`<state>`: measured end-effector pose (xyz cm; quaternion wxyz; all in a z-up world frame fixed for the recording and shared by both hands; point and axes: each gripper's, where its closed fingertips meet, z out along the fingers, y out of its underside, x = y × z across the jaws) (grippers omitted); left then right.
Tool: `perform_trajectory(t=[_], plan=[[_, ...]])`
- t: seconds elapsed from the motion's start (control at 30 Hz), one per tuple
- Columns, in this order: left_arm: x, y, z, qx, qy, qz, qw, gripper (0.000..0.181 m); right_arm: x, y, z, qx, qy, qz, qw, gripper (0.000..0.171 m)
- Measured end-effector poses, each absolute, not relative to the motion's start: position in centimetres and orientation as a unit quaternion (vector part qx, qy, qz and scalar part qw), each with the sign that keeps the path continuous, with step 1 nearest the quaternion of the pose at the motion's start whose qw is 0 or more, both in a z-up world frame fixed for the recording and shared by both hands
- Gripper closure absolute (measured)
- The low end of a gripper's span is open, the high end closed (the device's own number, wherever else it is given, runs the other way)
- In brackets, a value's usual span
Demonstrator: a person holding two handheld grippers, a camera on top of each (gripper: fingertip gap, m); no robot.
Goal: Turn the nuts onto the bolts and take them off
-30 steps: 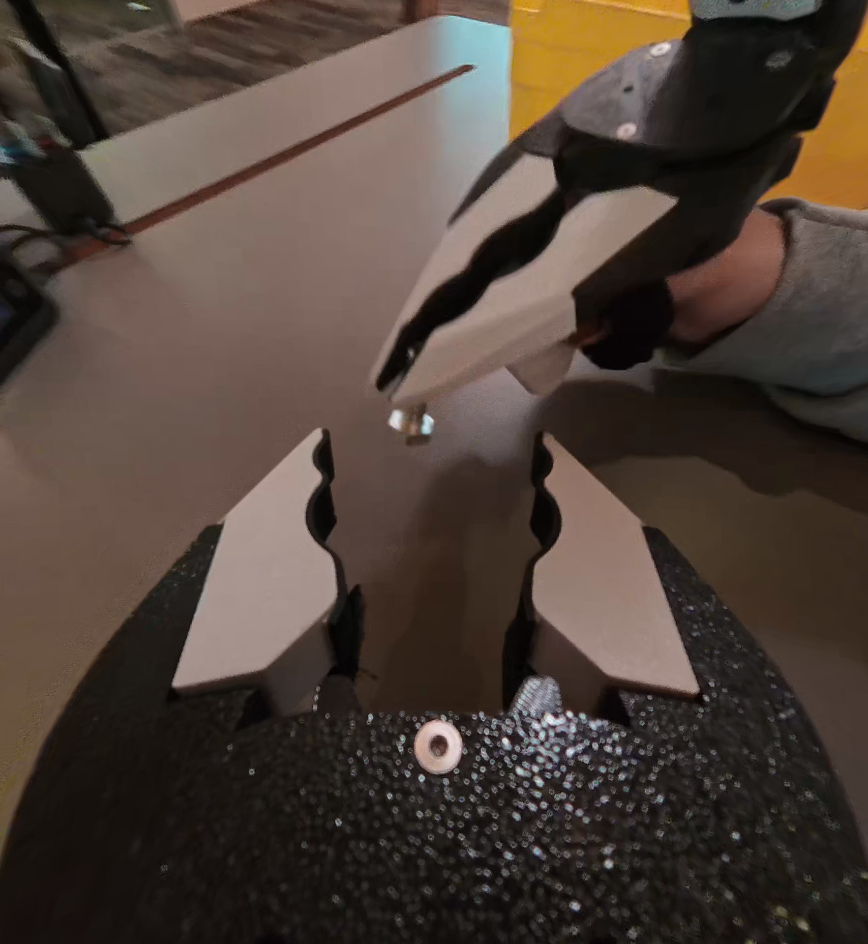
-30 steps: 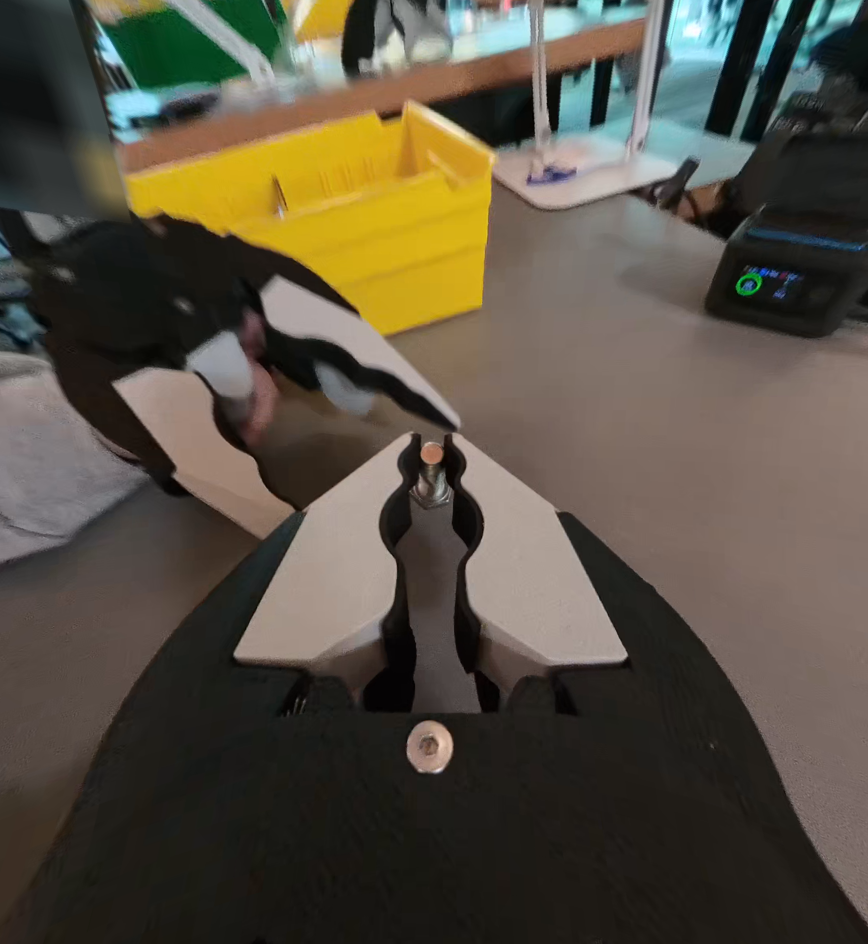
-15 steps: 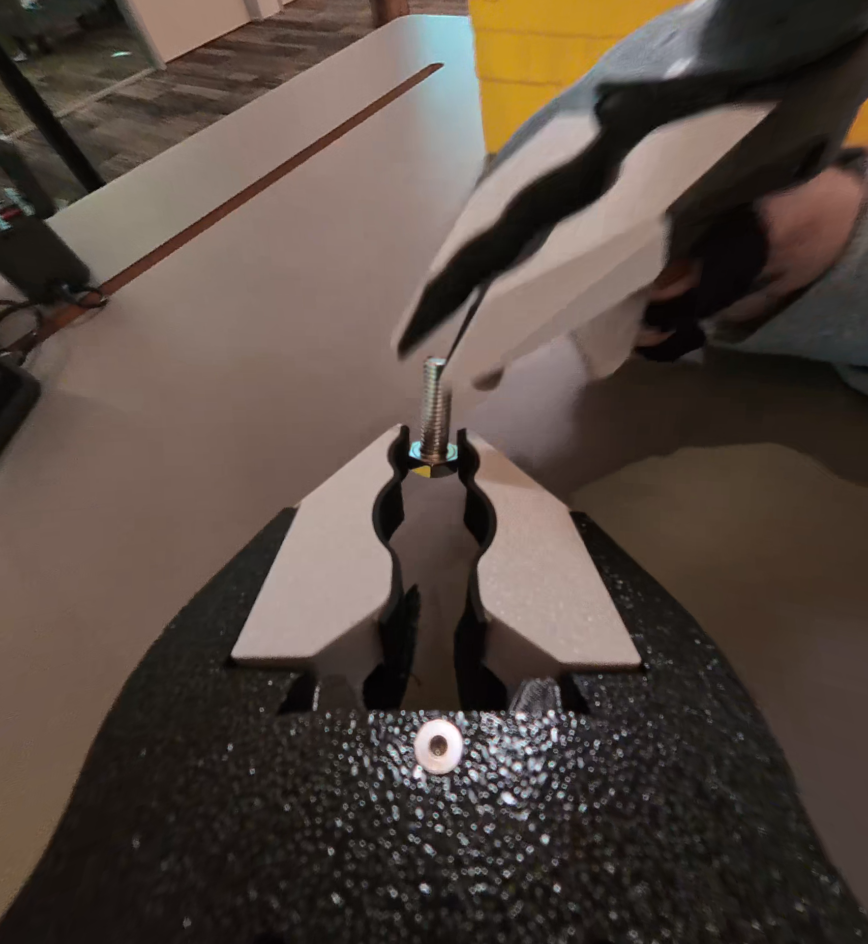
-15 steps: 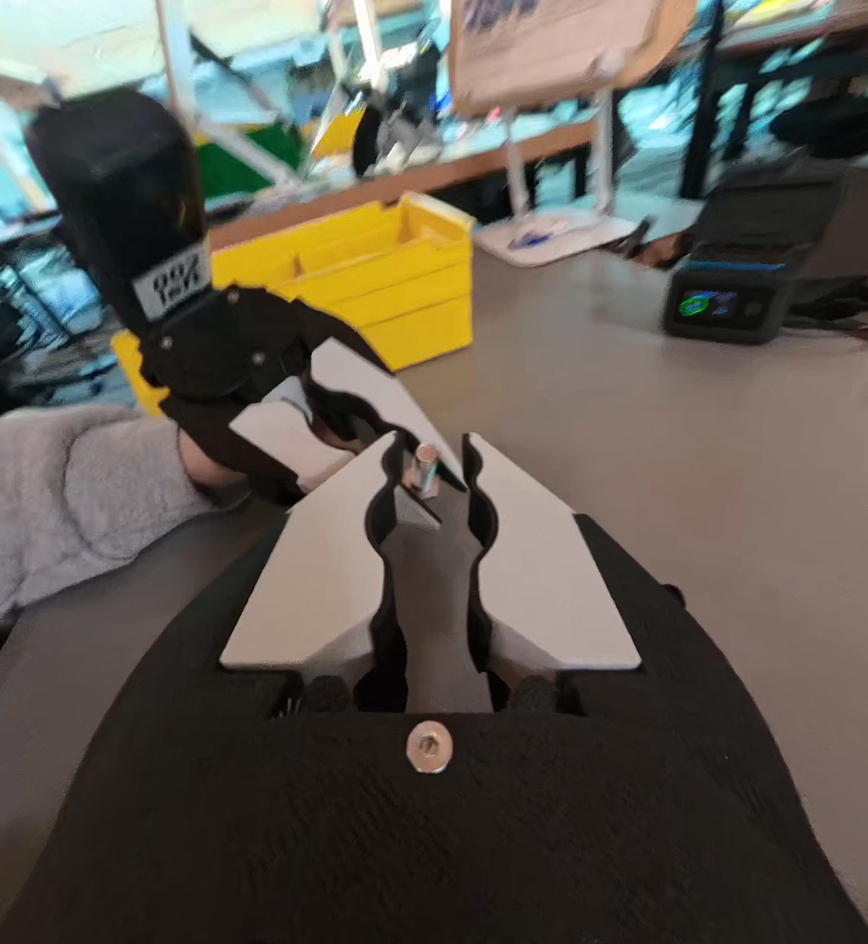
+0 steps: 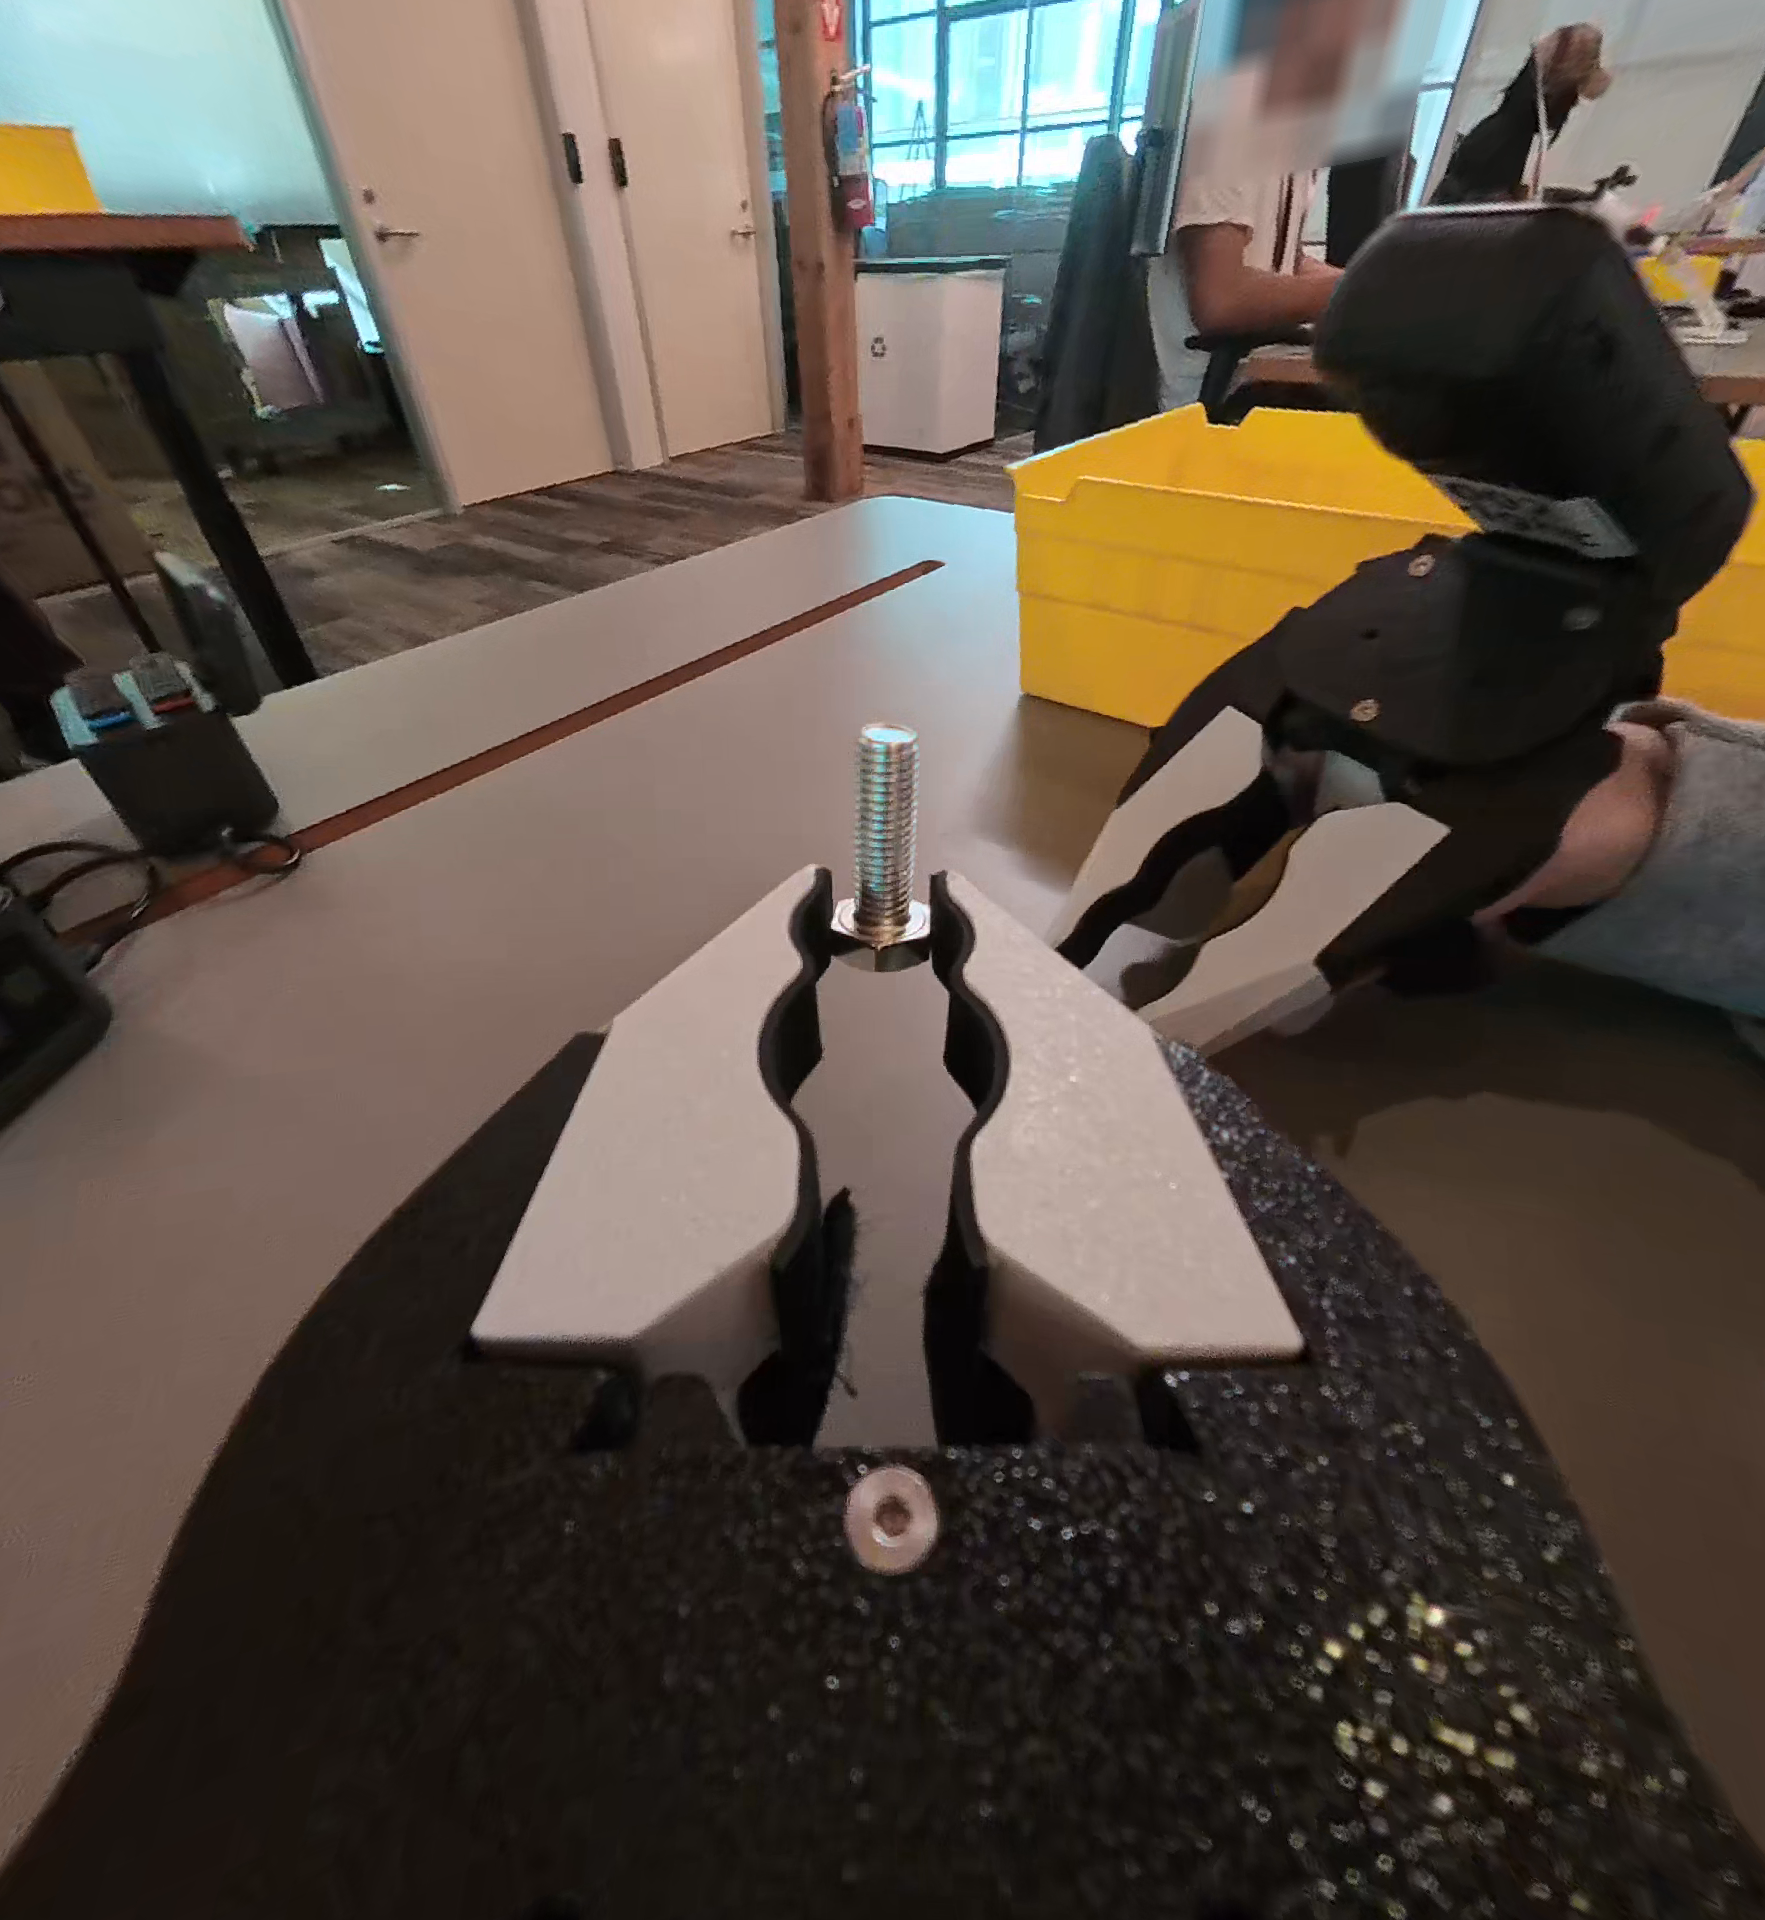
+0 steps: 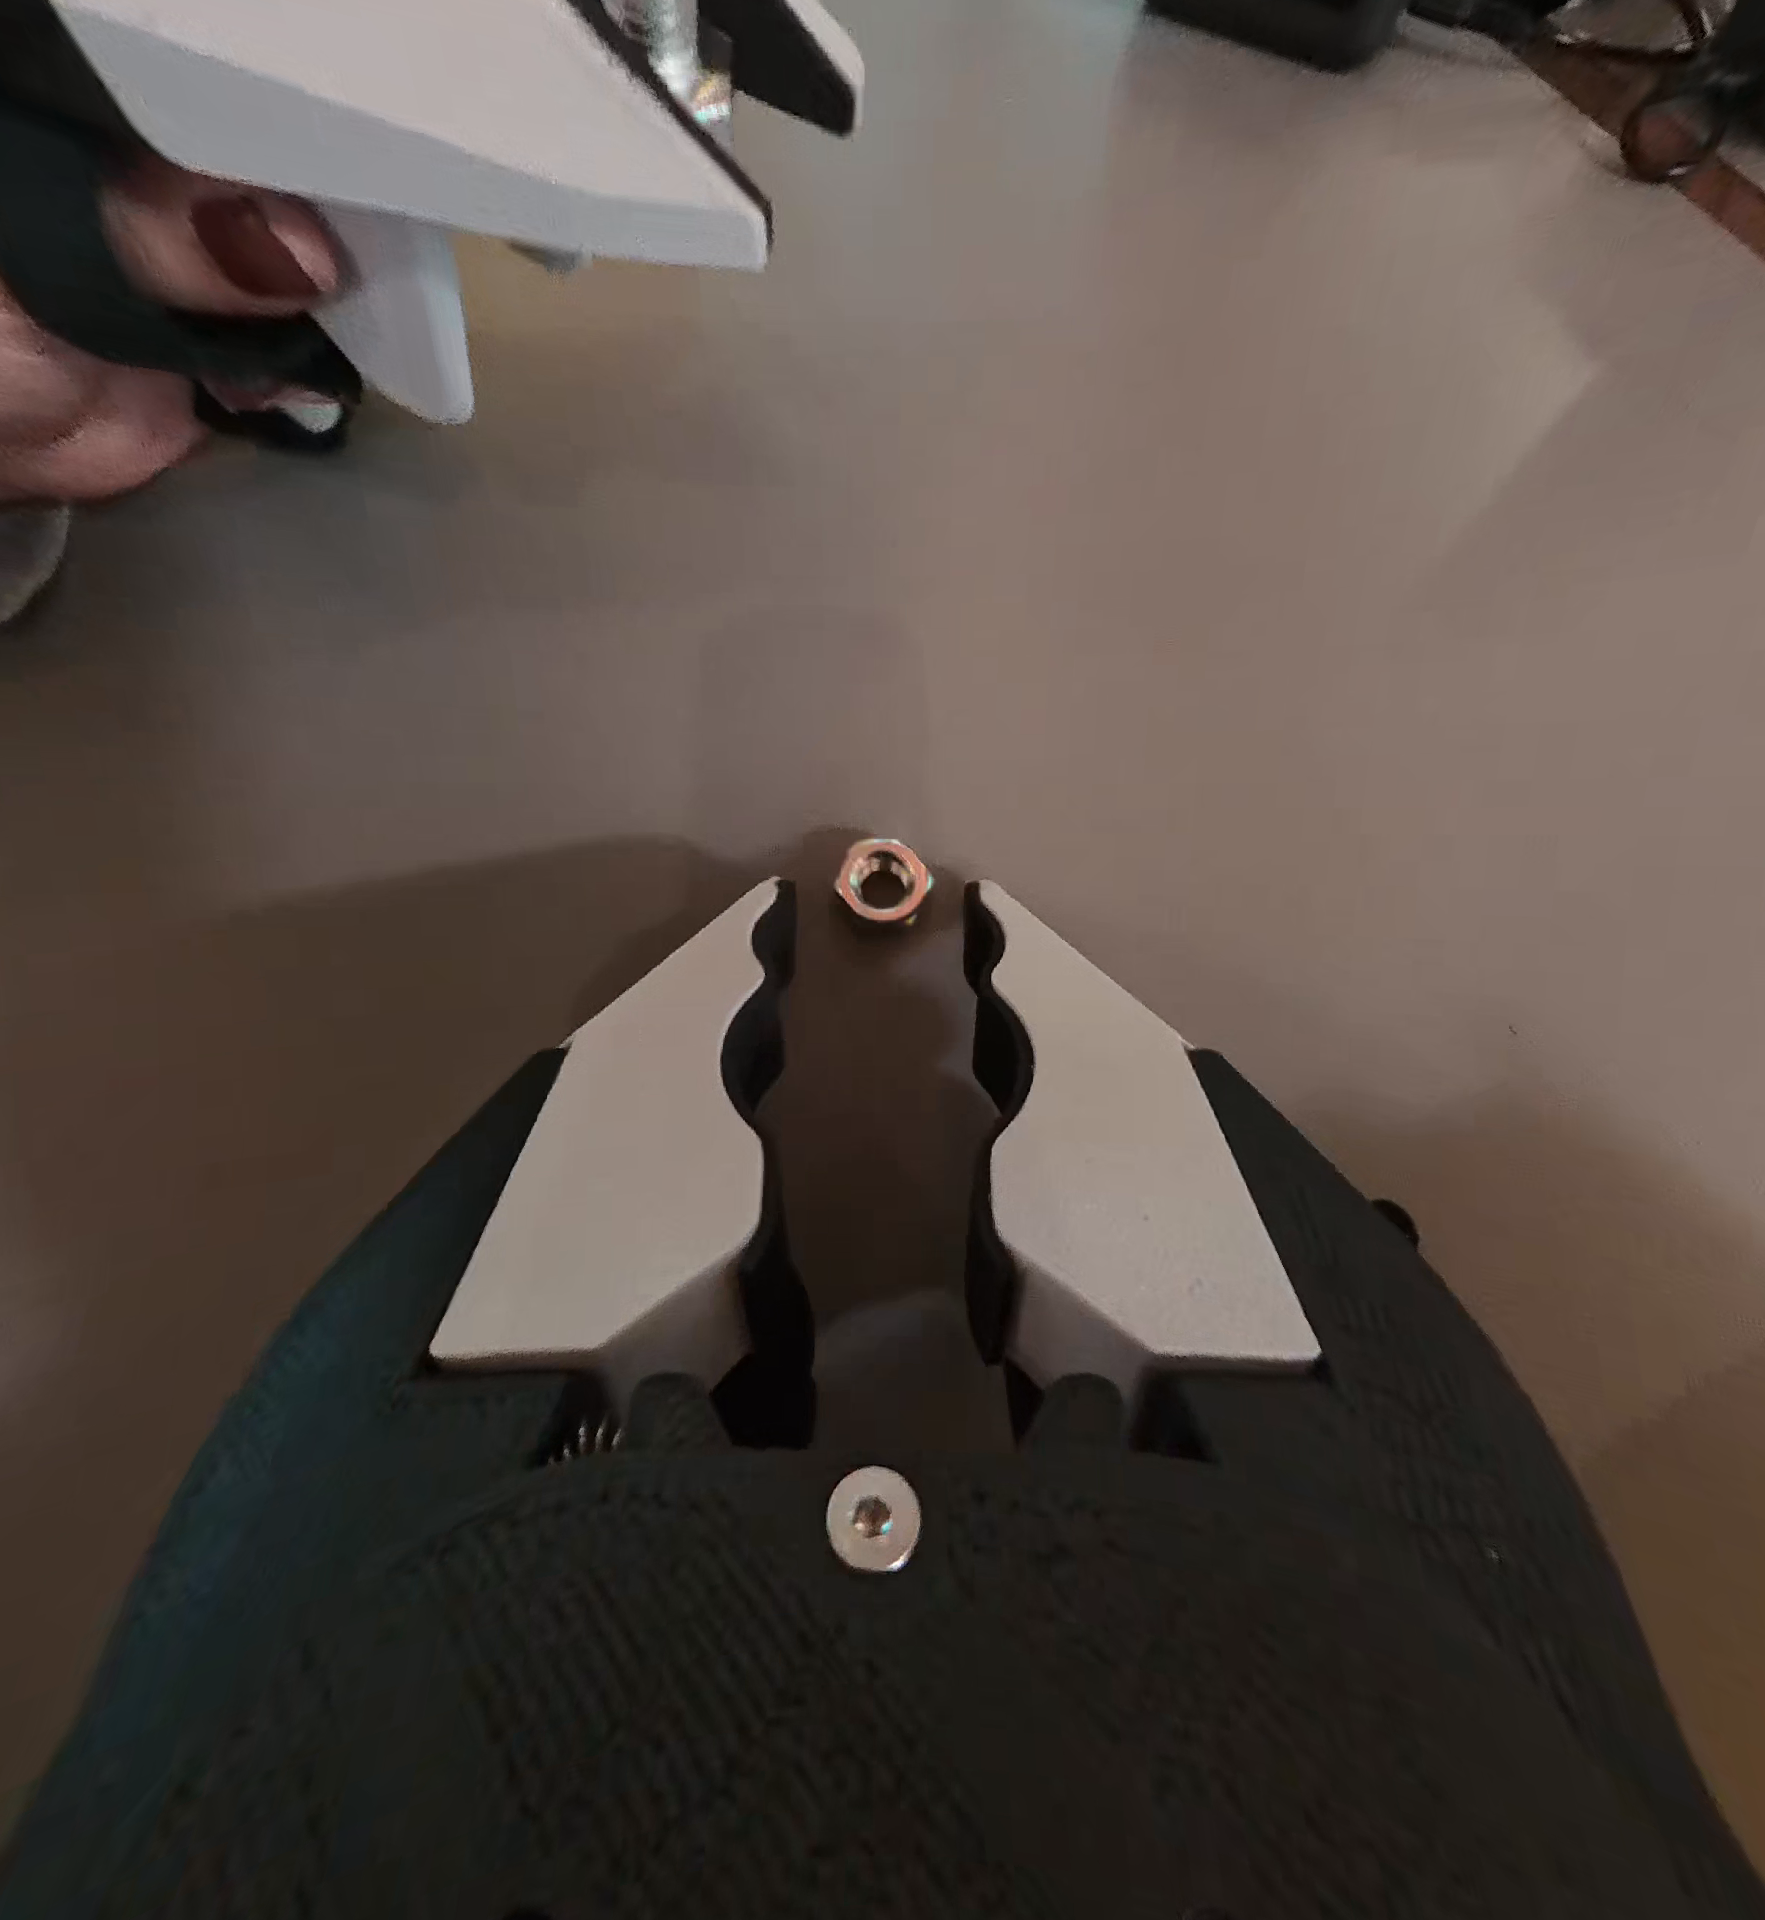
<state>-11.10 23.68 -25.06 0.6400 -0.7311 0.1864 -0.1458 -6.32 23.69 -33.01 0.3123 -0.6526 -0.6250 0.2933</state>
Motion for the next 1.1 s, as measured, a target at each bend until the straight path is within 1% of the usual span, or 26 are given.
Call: perform_trajectory(t=[0.03,0.13,0.2,0.27,0.37,0.43,0.5,0.6,0.8,0.93,1.1], plan=[[-10.8,23.5,-24.9,-0.726,0.194,-0.146,0.643,0.165,-6.6,23.6,-33.0,-0.65,-0.628,0.293,0.312,0.141],[-10.3,22.8,-24.6,-0.714,0.205,-0.16,0.65,0.165,-7.4,22.8,-33.1,-0.64,-0.639,0.302,0.302,0.153],[-9.9,22.4,-24.5,-0.711,0.21,-0.173,0.649,0.165,-7.6,22.7,-32.7,-0.632,-0.645,0.308,0.301,0.154],[-9.4,22.1,-24.5,-0.707,0.218,-0.182,0.647,0.165,-7.9,22.7,-30.1,-0.613,-0.63,0.335,0.338,0.155],[-8.6,21.6,-24.5,-0.704,0.232,-0.204,0.64,0.165,-7.7,22.2,-24.2,-0.562,-0.606,0.392,0.404,0.155],[-7.9,21.2,-24.5,-0.697,0.247,-0.221,0.636,0.165,-7.6,20.7,-21.1,-0.519,-0.61,0.434,0.412,0.155],[-7.3,20.9,-24.5,-0.69,0.262,-0.233,0.633,0.165,-7.7,19.3,-20.1,-0.497,-0.638,0.434,0.396,0.155],[-6.4,20.5,-24.2,-0.676,0.277,-0.264,0.63,0.165,-8.1,18.8,-20.5,-0.483,-0.679,0.389,0.392,0.154],[-5.7,20.1,-24.4,-0.674,0.293,-0.279,0.618,0.165,-8.4,18.5,-20.8,-0.474,-0.716,0.369,0.356,0.155],[-5.2,19.4,-24.2,-0.662,0.309,-0.31,0.608,0.165,-8.0,18.0,-20.7,-0.465,-0.744,0.381,0.291,0.155],[-4.8,17.7,-23.0,-0.62,0.321,-0.395,0.597,0.165,-8.0,16.5,-19.7,-0.422,-0.754,0.446,0.234,0.155]])
